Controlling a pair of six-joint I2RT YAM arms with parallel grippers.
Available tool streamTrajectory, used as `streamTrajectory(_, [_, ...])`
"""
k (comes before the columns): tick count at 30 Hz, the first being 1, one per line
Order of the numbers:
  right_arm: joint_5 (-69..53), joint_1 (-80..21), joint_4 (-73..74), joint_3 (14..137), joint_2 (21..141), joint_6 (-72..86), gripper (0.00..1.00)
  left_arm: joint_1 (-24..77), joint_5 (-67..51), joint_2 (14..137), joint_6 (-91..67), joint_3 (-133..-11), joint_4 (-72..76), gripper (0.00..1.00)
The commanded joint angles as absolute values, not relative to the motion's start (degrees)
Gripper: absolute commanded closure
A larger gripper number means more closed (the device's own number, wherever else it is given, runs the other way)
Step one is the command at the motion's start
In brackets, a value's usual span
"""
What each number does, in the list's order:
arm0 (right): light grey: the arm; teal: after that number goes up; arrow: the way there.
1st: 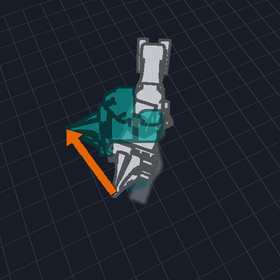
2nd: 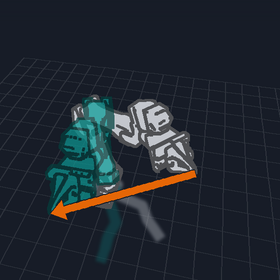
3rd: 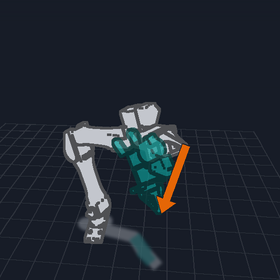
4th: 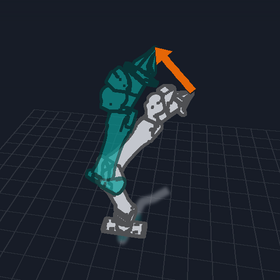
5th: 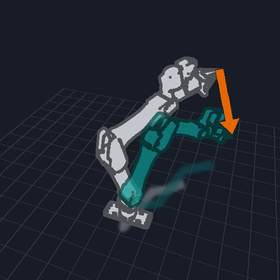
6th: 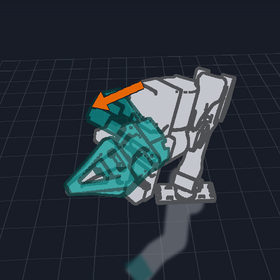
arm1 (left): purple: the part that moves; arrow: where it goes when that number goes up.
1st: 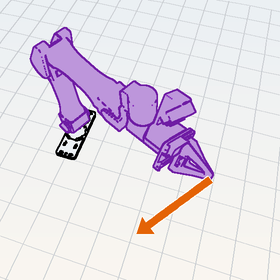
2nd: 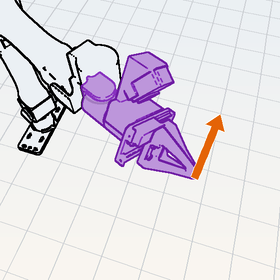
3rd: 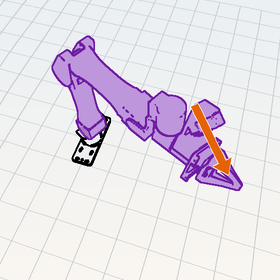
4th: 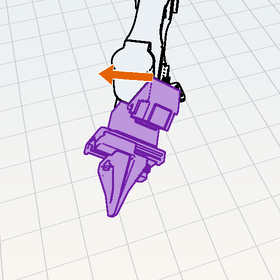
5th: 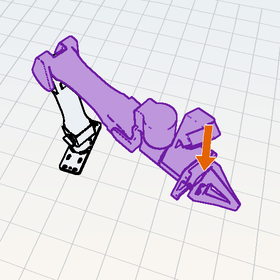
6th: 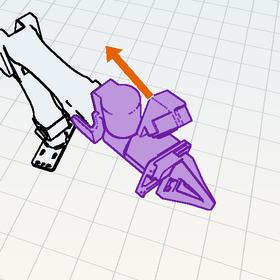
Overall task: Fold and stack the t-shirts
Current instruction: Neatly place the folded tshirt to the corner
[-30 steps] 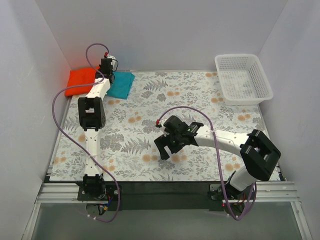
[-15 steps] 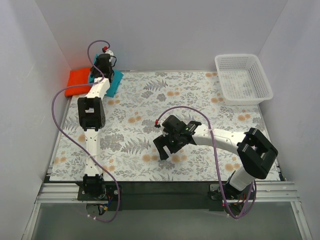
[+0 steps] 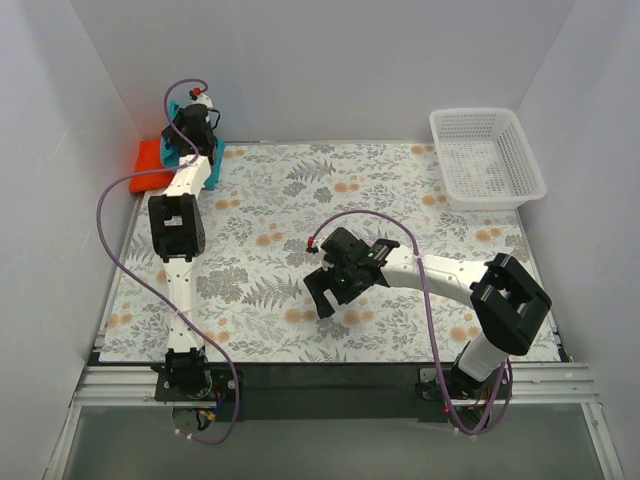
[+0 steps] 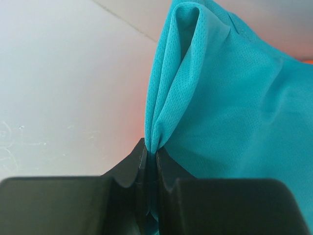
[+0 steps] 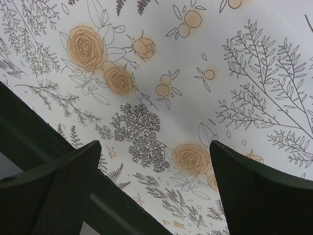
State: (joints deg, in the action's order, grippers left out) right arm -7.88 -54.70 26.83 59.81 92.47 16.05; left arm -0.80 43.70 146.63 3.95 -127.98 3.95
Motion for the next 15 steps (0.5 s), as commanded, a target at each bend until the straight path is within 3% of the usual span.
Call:
streamTrajectory(1, [-8.53,-54.49,27.16,62.49,92.55,15.38,0.02,-3.34,45.35,144.05,5.28,-128.93,8.17,1.00])
streamTrajectory(8, [-8.96,-54.49,27.42,62.93,92.99,15.38,0.02,-4.83,42.10,145.19,3.79,-126.57,10.98,1.00])
streamTrajectory(12, [-9.49,-54.49,27.51,63.19,93.43,15.38,0.02,-5.62,41.13,146.42,0.44,-124.63,10.99,0.73])
streamTrajectory(15, [-9.58,-54.49,27.60,63.19,93.78,15.29,0.02,-5.80,40.87,147.48,-1.75,-124.10,10.99,0.62])
